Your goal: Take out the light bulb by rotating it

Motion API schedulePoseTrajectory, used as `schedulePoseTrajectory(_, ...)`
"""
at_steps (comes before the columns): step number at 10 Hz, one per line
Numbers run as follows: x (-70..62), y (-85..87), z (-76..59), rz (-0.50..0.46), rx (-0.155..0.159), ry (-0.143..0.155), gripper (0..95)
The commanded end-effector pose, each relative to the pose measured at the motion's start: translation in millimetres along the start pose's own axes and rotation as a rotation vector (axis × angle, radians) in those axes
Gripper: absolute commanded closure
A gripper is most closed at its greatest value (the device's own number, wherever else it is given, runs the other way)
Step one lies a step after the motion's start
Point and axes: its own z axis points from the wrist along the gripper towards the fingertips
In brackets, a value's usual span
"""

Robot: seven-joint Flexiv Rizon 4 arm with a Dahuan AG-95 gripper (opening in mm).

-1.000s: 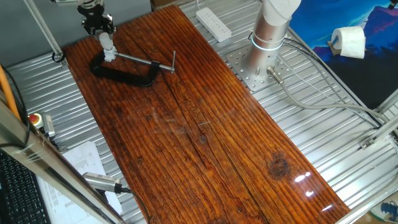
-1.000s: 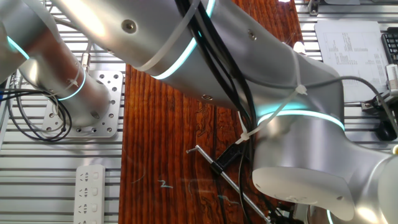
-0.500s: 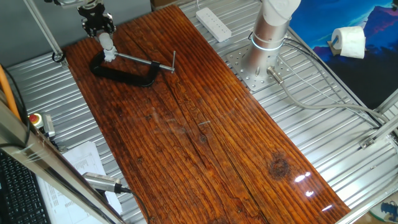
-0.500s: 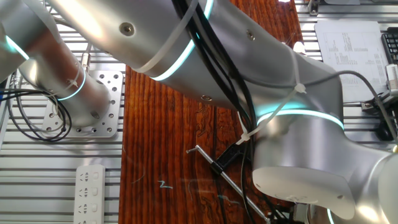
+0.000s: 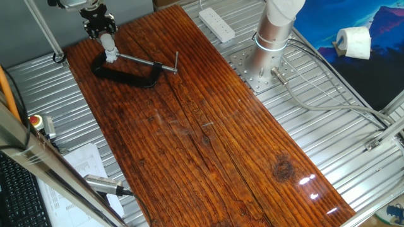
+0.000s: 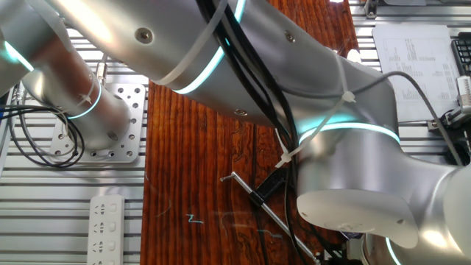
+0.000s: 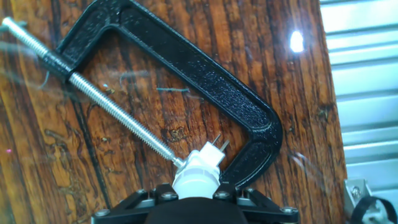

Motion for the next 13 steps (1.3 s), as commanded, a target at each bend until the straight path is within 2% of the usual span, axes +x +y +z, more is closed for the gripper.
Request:
schedulePoseTrajectory(1,-1.1,-0.3,4.0,-0.029,0.004,-0.006,76.0)
schedulePoseTrajectory(8,-1.1,-0.2,3.7,-0.158,0.005,-0.01,76.0)
schedulePoseTrajectory(9,-1.1,-0.2,3.5,-0.18,0.005,-0.011,57.0)
schedulePoseTrajectory(13,-1.0,0.0,2.7,-0.228,0.005,-0.013,57.0)
